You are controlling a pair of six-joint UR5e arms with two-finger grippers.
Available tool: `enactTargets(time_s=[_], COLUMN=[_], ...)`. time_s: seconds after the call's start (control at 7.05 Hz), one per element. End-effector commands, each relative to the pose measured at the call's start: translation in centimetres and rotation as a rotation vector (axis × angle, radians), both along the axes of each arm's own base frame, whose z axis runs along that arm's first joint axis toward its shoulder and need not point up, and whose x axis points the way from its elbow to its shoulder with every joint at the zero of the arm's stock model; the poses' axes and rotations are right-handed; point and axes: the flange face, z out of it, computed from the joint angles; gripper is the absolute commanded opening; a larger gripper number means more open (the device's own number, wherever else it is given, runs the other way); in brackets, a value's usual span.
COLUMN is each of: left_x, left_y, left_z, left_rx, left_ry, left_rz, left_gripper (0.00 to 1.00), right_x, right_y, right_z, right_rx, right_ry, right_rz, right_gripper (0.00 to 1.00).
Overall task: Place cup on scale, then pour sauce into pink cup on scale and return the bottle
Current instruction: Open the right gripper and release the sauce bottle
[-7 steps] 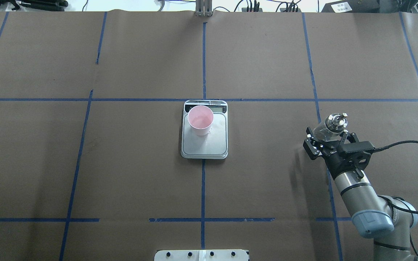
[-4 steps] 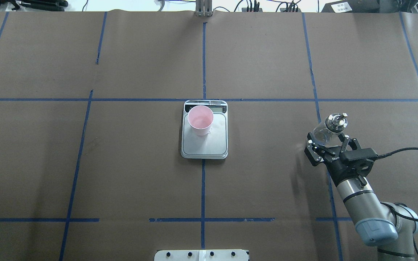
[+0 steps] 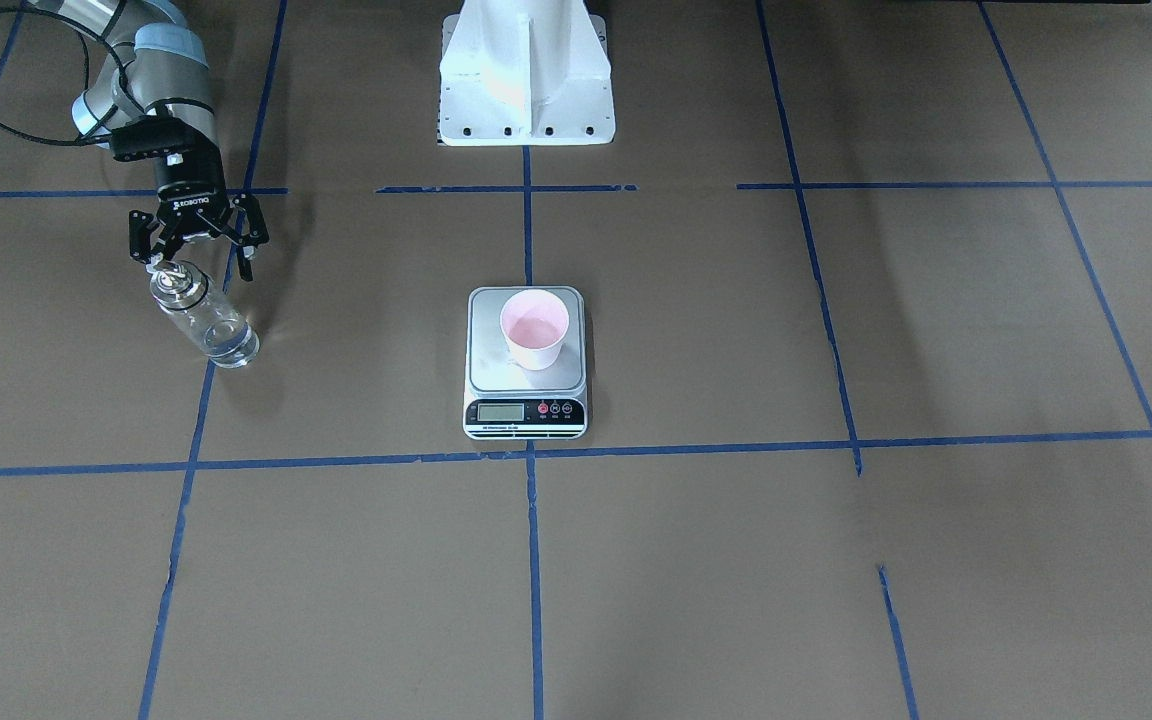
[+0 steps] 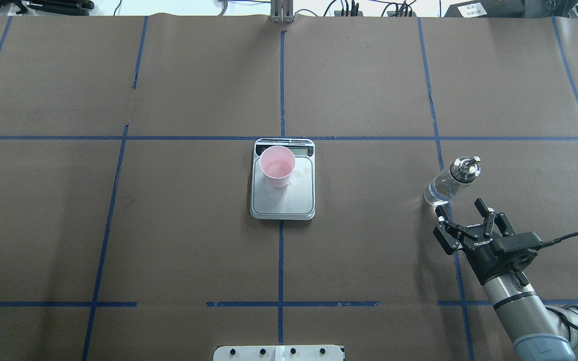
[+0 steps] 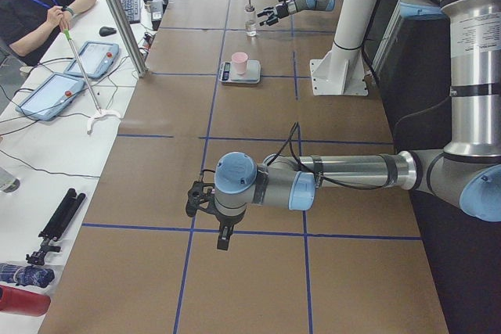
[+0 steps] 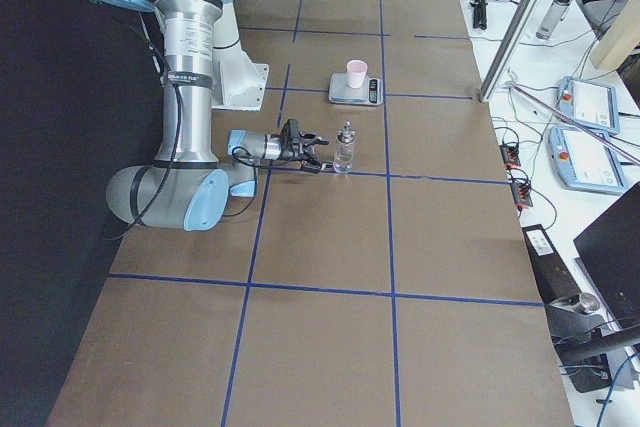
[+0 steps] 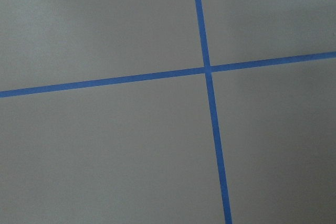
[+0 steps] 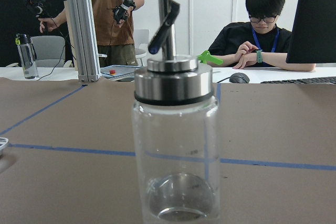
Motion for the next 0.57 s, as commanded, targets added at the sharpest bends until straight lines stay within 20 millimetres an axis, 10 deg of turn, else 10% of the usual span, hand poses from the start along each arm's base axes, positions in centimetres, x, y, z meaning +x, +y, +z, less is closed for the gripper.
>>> enactTargets(time_s=[0.0,0.43], left_x=[0.0,-0.1], left_y=[0.1,0.1], left_z=[0.1,0.1], left_rx=[-0.001,-0.001], left_ry=[0.0,0.0], left_rz=[0.0,-0.002], left_gripper=[1.0,1.0], right_x=[2.0,5.2], right_y=[2.1,2.2], right_z=[1.7,3.6], right_rx=[0.014,0.017], right_ry=[-0.015,-0.022], right_rz=[-0.01,-0.022], right_gripper=[1.0,1.0])
